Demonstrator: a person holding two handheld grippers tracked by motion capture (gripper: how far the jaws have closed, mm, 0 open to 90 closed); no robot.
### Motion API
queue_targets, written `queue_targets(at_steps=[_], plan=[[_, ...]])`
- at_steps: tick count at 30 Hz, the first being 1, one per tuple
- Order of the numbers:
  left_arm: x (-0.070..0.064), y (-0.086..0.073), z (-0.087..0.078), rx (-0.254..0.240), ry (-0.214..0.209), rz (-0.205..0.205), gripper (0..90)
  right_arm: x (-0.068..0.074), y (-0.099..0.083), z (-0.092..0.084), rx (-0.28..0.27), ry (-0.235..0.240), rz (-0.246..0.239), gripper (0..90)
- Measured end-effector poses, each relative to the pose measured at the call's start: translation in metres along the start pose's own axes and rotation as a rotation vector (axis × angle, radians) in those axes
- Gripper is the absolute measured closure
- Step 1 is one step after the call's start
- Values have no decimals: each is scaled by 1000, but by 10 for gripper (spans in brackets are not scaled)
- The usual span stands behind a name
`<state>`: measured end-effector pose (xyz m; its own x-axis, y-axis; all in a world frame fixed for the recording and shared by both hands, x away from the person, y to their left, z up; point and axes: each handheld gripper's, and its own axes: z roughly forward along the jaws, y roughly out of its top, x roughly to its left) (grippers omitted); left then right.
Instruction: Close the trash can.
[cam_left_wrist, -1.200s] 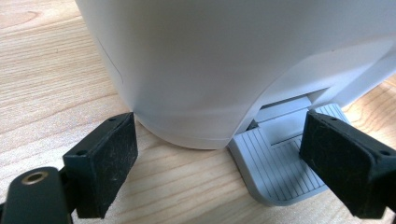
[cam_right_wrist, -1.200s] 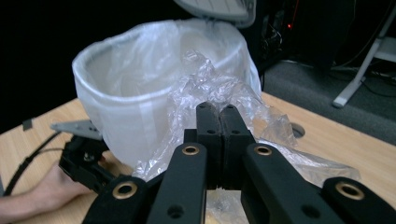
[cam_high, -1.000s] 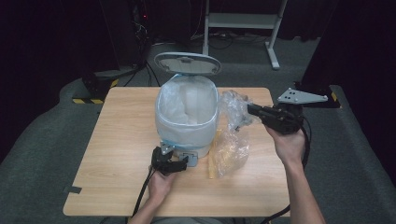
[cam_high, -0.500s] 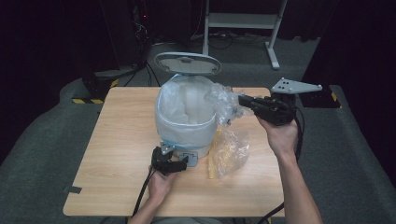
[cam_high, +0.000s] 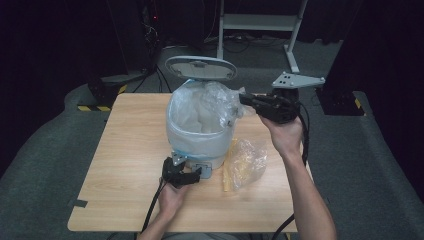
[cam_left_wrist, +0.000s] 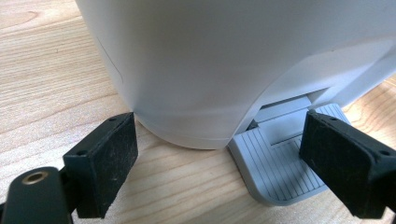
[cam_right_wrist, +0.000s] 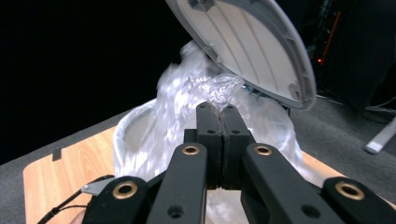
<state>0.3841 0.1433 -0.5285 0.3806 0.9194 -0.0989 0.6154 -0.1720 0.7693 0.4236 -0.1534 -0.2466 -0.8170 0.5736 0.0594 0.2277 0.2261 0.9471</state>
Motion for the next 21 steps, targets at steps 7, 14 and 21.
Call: queue_targets(at_steps=[7,14,21], plan=[[0,0,0,0,-1,0,116,4,2,21,12,36,-1,890],[0,0,0,0,-2,0,116,7,3,41,30,62,1,890],[0,0,0,-2,3,3,116,4,1,58,51,65,15,889]])
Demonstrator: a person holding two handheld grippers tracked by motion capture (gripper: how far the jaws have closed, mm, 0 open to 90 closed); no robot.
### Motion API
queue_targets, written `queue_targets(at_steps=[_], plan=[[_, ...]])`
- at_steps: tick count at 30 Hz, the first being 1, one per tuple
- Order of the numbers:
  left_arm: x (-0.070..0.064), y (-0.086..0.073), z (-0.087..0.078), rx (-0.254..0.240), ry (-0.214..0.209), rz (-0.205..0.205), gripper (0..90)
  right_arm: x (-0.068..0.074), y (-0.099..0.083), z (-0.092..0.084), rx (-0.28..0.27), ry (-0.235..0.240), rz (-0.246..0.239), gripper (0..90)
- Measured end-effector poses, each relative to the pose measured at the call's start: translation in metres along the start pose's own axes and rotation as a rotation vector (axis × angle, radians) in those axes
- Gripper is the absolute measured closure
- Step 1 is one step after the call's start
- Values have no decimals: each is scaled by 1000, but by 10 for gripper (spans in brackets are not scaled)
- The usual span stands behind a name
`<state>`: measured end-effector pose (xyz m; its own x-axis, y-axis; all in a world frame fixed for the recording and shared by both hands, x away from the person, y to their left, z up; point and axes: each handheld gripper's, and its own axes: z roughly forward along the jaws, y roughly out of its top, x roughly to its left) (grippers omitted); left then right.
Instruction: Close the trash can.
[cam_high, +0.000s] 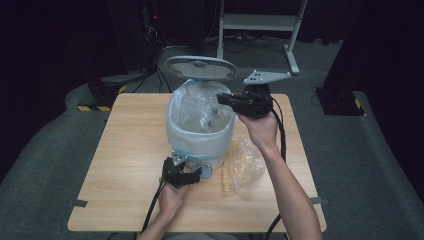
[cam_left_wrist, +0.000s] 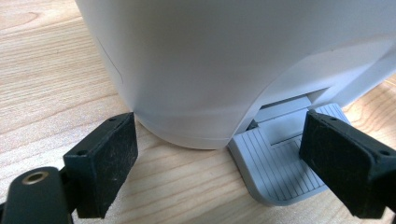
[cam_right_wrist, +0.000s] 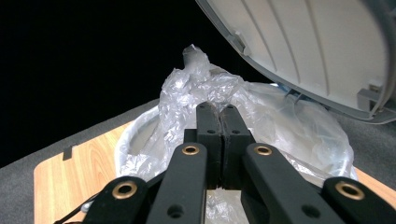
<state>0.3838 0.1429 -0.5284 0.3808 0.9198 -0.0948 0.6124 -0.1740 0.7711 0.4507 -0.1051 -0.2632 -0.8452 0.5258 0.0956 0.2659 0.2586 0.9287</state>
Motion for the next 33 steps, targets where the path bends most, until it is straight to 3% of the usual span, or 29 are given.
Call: queue_targets(at_steps=[17,24,33], plan=[[0,0,0,-1,1,0,118,-9,-10,32,64,-18,34,880],[0,0,0,-1,0,-1,118,-11,-14,38,87,-14,37,871],[0,0,0,-1,-1,-3,122,-13,-20,40,73,-22,51,651]])
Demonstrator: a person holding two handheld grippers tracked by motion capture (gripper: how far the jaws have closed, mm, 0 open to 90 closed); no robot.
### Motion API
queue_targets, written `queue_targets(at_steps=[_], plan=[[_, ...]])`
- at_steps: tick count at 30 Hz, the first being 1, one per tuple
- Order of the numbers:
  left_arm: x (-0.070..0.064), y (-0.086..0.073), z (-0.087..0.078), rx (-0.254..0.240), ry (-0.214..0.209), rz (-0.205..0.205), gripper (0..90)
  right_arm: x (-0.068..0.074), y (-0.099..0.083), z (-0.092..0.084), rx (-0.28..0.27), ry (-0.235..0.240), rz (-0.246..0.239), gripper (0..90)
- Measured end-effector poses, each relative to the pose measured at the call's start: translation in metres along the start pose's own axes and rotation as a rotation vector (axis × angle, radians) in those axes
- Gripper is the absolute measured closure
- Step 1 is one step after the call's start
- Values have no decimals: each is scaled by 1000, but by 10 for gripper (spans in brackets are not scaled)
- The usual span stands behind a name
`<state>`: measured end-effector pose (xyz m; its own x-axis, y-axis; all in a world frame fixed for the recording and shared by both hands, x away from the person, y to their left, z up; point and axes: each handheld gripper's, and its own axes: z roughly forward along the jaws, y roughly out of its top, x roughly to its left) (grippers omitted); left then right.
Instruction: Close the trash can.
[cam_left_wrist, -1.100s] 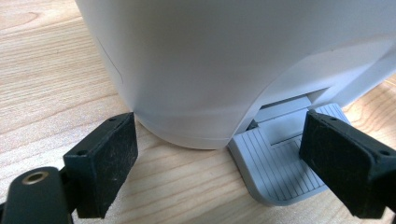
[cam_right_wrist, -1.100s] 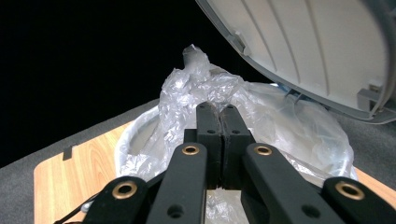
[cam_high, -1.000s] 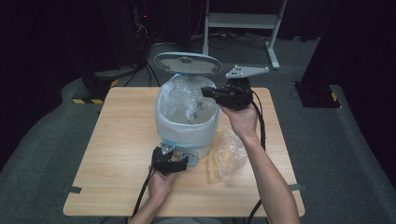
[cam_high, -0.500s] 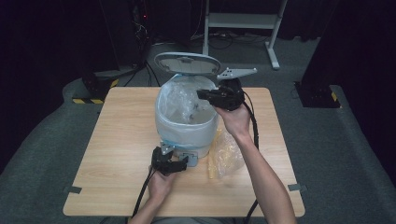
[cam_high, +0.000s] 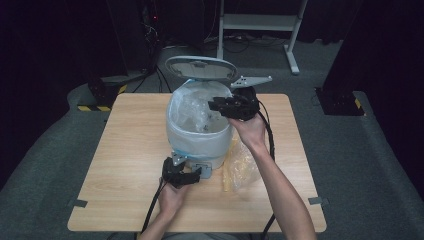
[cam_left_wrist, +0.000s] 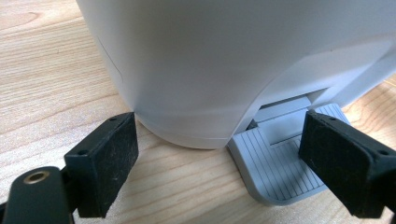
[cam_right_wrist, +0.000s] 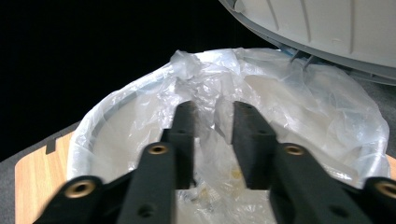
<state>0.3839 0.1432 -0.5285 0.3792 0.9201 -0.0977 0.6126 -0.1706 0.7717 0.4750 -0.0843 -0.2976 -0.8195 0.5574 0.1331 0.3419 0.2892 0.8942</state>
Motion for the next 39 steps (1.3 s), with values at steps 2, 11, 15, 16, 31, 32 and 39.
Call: queue_targets(at_steps=[2,11,15,16,31,32,39], plan=[[0,0,0,1,0,0,123,0,-1,0,-7,-7,-2,598],[0,0,0,2,-4,-4,127,1,-1,-8,-31,-18,-18,639],[0,0,0,1,-5,-5,129,4,-3,-3,23,-17,-52,736],[0,0,0,1,-4,-4,129,4,-3,-2,26,-19,-55,739],[0,0,0,0,-6,-7,133,0,-5,-20,-34,-49,-18,584],[0,0,0,0,-6,-7,134,0,-5,-22,-39,-54,-15,569],[0,0,0,1,-9,-8,137,-2,-9,-32,-66,-84,-1,502]])
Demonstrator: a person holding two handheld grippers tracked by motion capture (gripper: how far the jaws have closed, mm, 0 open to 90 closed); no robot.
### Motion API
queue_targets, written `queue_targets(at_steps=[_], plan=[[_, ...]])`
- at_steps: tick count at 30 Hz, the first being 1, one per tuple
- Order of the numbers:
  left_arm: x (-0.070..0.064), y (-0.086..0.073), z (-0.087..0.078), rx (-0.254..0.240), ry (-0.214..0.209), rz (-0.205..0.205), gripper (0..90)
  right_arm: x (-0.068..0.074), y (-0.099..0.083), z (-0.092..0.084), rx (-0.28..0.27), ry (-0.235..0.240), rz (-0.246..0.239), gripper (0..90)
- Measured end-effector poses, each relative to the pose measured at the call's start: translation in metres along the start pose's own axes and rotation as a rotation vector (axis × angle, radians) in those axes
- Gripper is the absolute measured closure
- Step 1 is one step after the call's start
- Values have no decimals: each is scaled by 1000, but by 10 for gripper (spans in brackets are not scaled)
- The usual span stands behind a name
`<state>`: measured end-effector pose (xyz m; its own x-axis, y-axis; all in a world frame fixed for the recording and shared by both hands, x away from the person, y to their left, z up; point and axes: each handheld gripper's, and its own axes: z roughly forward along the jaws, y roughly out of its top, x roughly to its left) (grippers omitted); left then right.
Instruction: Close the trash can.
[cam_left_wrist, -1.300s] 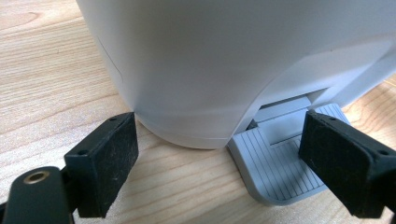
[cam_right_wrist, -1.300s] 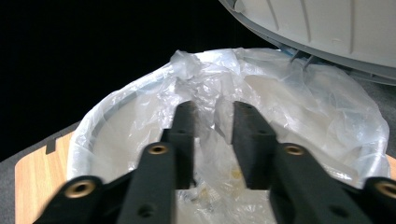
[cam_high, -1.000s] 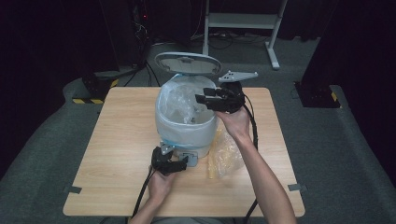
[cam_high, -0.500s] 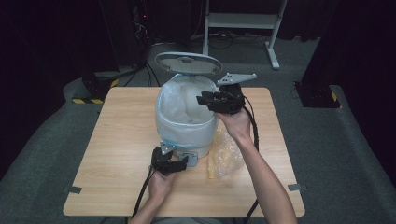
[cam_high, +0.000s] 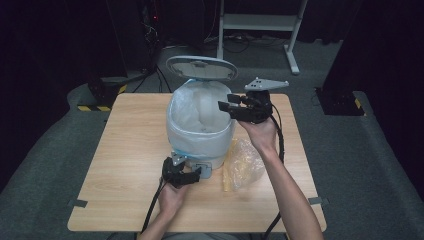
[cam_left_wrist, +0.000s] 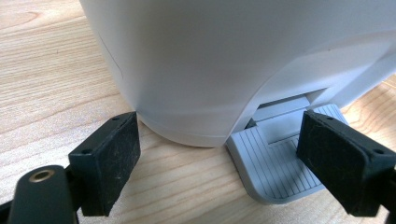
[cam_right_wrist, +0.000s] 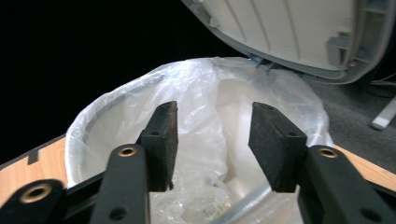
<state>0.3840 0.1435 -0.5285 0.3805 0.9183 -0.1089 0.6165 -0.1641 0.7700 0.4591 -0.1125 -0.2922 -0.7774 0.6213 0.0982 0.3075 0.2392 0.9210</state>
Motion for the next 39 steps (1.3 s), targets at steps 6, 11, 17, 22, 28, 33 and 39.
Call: queue_targets(at_steps=[6,11,17,22,28,33,39], plan=[[0,0,0,-1,1,1,138,-3,-4,-5,-12,-14,8,485],[0,0,0,0,1,1,138,-4,-6,-9,-23,-26,11,474],[0,0,0,-1,0,0,139,-4,-8,-14,-33,-27,7,466],[0,0,0,-2,1,0,139,-3,-11,-19,-53,-21,4,469],[0,0,0,-2,2,0,139,1,-13,-25,-69,-29,-14,465],[-1,0,0,-4,8,5,139,1,-16,-30,-88,-37,-12,449],[-1,0,0,-7,8,6,139,1,-20,-36,-101,-49,-8,445]])
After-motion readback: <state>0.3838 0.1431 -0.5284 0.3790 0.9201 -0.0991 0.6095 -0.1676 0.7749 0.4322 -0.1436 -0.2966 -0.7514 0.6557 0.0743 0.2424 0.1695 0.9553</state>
